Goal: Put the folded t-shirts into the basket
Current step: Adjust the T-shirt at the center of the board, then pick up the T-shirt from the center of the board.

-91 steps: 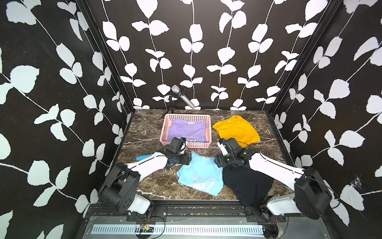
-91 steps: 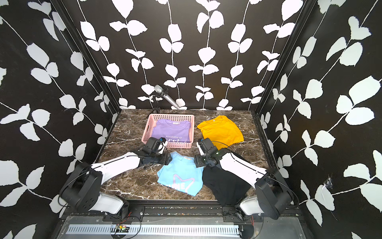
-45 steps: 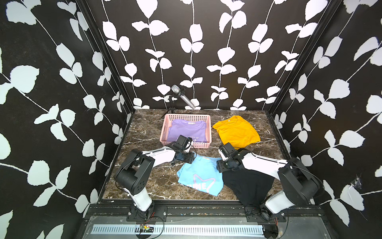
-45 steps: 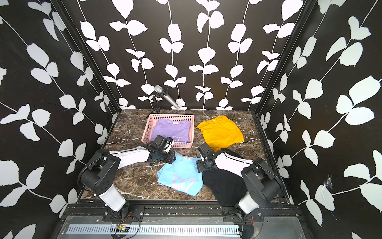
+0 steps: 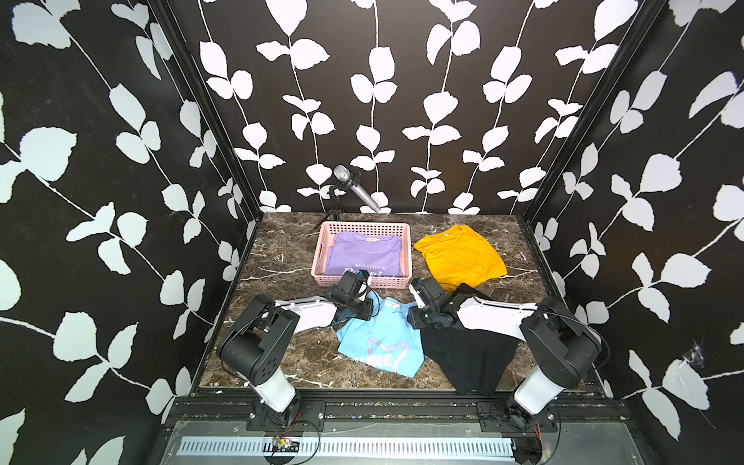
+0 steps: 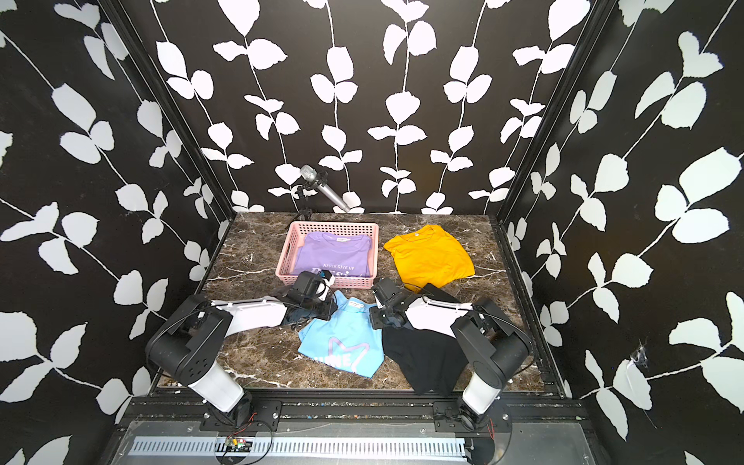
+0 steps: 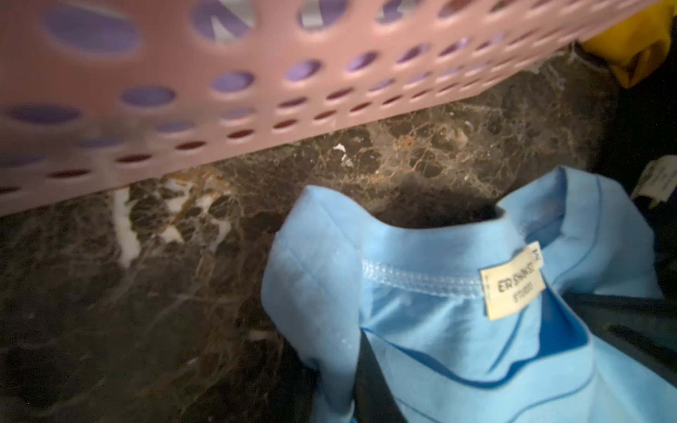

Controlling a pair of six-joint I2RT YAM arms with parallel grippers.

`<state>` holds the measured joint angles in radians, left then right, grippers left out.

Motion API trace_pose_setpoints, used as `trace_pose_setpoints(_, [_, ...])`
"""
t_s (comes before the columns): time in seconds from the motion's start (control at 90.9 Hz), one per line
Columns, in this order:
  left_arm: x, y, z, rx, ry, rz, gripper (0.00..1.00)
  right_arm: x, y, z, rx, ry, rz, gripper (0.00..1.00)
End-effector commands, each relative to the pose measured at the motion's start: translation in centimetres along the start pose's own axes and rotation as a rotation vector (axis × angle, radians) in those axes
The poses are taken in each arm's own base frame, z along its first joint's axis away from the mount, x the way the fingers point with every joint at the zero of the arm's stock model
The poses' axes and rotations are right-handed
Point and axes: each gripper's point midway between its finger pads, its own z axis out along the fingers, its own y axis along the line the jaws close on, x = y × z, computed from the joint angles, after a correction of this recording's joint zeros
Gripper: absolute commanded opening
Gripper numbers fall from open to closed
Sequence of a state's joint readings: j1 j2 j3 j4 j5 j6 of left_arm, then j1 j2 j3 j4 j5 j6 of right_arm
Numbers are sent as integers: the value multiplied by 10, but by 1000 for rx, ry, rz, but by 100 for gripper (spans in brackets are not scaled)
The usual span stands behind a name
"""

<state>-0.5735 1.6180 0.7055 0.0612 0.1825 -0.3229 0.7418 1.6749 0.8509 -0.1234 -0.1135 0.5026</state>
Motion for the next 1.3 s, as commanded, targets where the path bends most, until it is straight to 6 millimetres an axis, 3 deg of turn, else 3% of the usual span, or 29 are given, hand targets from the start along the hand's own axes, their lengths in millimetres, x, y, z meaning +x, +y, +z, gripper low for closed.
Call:
trace_pose_setpoints(0.0, [25,10,-8,-50,49,-34,15,30,-11,4,64,113,-19,48])
trace_pose_setpoints(0.11, [28,23,-21,-127,37,-19,13,24,-21,-15,137,89,-50,60])
trace_pose_setpoints(0.22, [34,39,-30,-213,47,3,12,26,-26,-23,166,92,-60,65])
trace_pose_setpoints(0.451, [49,50,-39,-258,76,0,11,5,10,-40,79,-6,-130,68])
trace_pose_setpoints(0.616, [45,54,-52,-295,44,-20,10,-5,24,-33,68,-11,-167,68])
trace_pose_setpoints(0.726, [42,56,-57,-305,23,-23,10,-6,26,-15,64,18,-171,68])
trace_pose_setpoints(0.946, [48,52,-46,-271,50,-36,10,-11,31,10,55,50,-176,67])
trace_pose_setpoints(1.089, [49,47,-42,-239,46,-58,7,-2,36,23,17,77,-148,58])
trace_pose_setpoints(1.166, [48,46,-40,-225,30,-76,0,7,39,28,-6,94,-132,48])
trace_pose_setpoints(1.287, [51,47,-36,-219,13,-111,0,9,48,35,-66,66,-100,29])
